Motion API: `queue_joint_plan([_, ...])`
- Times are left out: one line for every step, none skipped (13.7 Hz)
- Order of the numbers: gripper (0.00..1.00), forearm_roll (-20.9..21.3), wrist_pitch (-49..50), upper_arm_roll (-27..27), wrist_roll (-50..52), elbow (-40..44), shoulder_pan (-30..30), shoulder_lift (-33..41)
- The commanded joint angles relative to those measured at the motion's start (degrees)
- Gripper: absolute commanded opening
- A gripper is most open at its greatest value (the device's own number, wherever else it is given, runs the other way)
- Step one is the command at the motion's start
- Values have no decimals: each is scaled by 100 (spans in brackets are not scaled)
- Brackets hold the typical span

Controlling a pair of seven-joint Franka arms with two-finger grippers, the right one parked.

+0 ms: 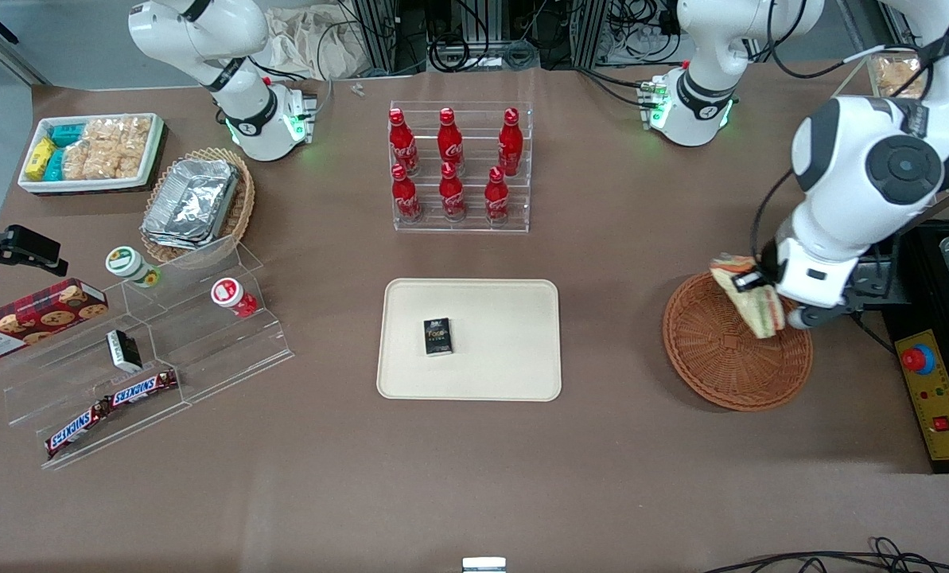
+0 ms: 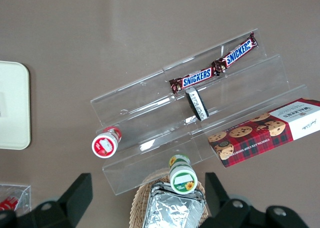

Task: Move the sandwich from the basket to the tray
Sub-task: 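Lift the sandwich out of the basket with the left gripper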

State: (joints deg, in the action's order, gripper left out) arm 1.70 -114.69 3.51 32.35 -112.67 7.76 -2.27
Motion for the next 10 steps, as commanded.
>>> queue_joint_plan([17,-153,246,429,-133,403,15,-159])
queue_joint_plan([17,-161,246,640,-133,465,15,-212])
queue_joint_plan([16,-153,237,816,-133,526,15,-291])
queue_joint_plan([16,-161,202,1027,-133,623,15,-404])
queue_joint_plan([15,-153,184,1229,-133,745,15,-553])
queue_joint_plan([14,-153,184,1414,-124,912,15,-738])
queue_joint_plan([13,-153,176,1598,-115,1079,15,-966])
queue_joint_plan([13,-144,167,1757,-63,1255,15,-1212])
queue_joint_plan([14,-118,158,1871,-54,1396,24,-1414])
queue_joint_plan([14,-91,158,1942,-62,1519,68,-1582])
